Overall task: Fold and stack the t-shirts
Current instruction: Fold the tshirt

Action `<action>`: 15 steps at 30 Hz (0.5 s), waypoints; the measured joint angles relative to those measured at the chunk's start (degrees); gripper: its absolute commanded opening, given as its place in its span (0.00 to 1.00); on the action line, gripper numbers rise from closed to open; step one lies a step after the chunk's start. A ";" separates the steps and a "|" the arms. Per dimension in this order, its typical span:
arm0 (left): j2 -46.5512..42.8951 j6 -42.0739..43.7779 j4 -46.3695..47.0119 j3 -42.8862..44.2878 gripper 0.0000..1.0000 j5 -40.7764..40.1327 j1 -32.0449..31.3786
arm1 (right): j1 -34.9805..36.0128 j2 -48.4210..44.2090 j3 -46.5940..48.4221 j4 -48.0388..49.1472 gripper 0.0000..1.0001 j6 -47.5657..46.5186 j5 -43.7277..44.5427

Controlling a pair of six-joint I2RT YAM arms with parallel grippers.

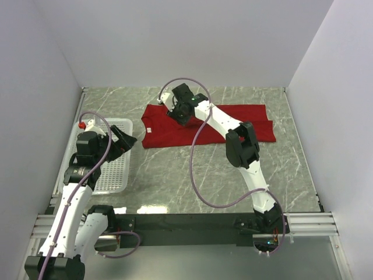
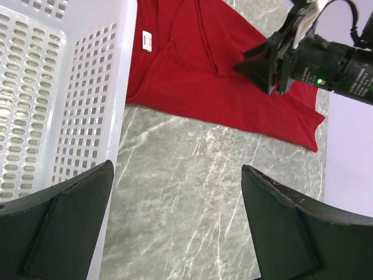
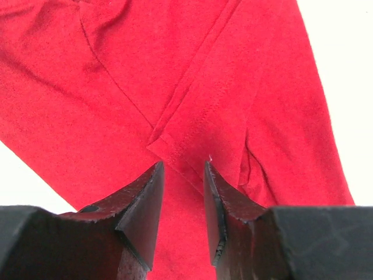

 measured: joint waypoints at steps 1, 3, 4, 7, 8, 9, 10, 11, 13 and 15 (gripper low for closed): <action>-0.17 -0.13 -0.13 -0.04 0.96 0.00 0.00 | 0.13 0.00 -0.33 0.28 0.40 -0.02 0.11; -0.39 -0.35 -0.17 -0.04 0.95 0.02 0.00 | 0.42 0.00 -1.29 0.92 0.40 -0.15 0.22; -0.42 -0.37 -0.17 -0.04 0.95 0.04 0.00 | 0.57 0.00 -1.77 1.01 0.40 -0.22 0.37; -0.42 -0.55 -0.15 -0.44 0.95 0.09 0.00 | 1.03 0.22 -2.60 1.09 0.39 -0.24 0.44; -0.39 -0.57 -0.20 -0.66 0.95 0.11 0.00 | 1.14 0.31 -2.64 1.16 0.39 -0.24 0.42; -0.39 -0.57 -0.20 -0.81 0.95 0.15 0.00 | 1.29 0.35 -2.80 1.22 0.39 -0.24 0.44; -0.39 -0.61 -0.22 -0.96 0.95 0.17 0.00 | 1.46 0.44 -2.82 1.22 0.39 -0.26 0.50; -0.39 -0.72 -0.22 -1.07 0.95 0.20 0.00 | 1.62 0.61 -2.82 1.31 0.39 -0.26 0.63; -0.39 -0.96 -0.22 -1.14 0.95 0.22 0.00 | 1.81 0.94 -2.82 1.42 0.38 -0.26 0.94; -0.39 -1.14 -0.20 -1.16 0.95 0.22 0.00 | 1.84 1.40 -2.82 1.44 0.38 -0.28 1.33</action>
